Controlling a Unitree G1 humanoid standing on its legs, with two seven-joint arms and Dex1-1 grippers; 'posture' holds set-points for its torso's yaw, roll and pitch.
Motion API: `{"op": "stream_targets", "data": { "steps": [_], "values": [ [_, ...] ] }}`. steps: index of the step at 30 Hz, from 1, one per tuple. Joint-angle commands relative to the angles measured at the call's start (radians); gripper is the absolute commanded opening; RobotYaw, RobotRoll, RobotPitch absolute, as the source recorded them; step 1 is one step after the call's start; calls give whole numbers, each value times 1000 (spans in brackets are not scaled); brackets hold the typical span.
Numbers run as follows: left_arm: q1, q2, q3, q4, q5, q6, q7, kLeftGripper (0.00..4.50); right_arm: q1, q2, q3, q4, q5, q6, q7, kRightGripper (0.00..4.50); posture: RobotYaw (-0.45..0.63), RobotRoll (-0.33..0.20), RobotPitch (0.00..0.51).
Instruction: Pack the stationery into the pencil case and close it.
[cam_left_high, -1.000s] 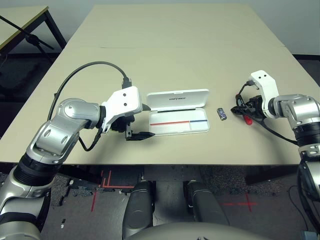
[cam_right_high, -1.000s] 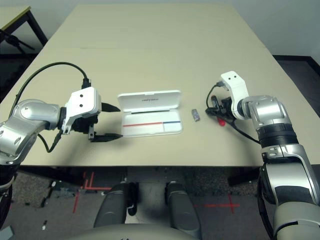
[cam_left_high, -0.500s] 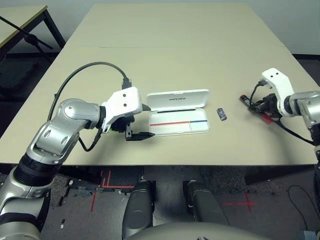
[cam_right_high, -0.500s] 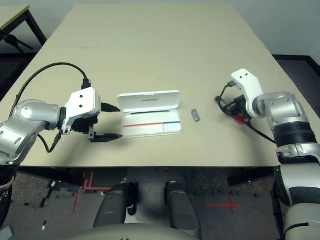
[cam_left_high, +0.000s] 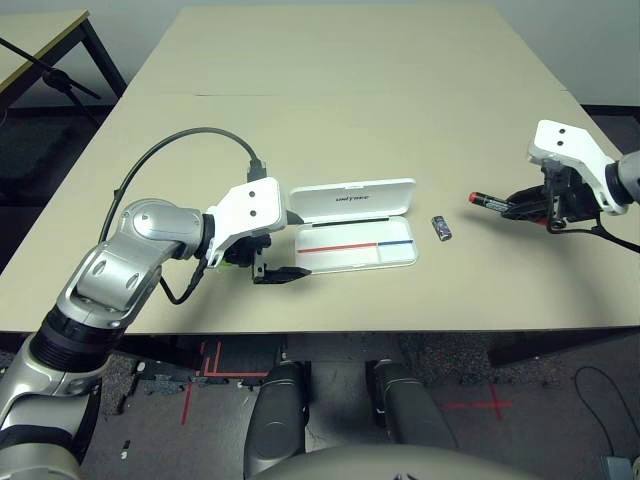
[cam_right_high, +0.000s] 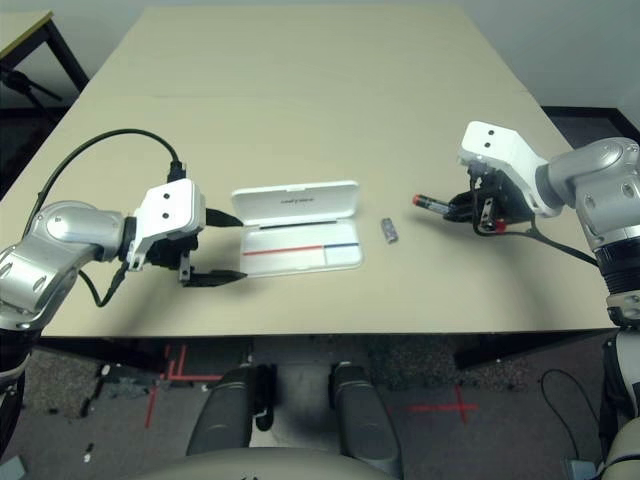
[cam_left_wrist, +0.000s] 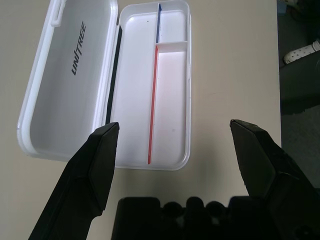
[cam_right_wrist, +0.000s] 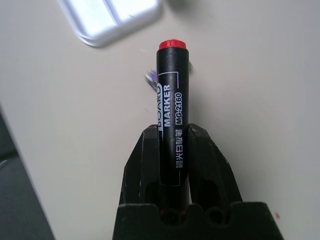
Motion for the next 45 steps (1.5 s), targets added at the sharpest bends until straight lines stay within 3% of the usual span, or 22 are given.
{"op": "stream_targets", "data": {
  "steps": [1,12,29,45],
  "values": [
    [-4,8,-16,5,1,-1,-11,4500,-27,20,14,-54,13,-28,43,520,57,0,155],
    [4,12,-22,-9,2,17,-1,4500,-54,179,51,-148,35,-86,56,520,74,0,161],
    [8,12,-20,-27,6,39,14,4500,-65,383,147,-101,-69,-217,-79,520,98,0,151],
    [13,10,-26,-31,4,46,33,4500,-30,489,170,-68,-140,-332,-234,520,105,0,149]
  ]
}}
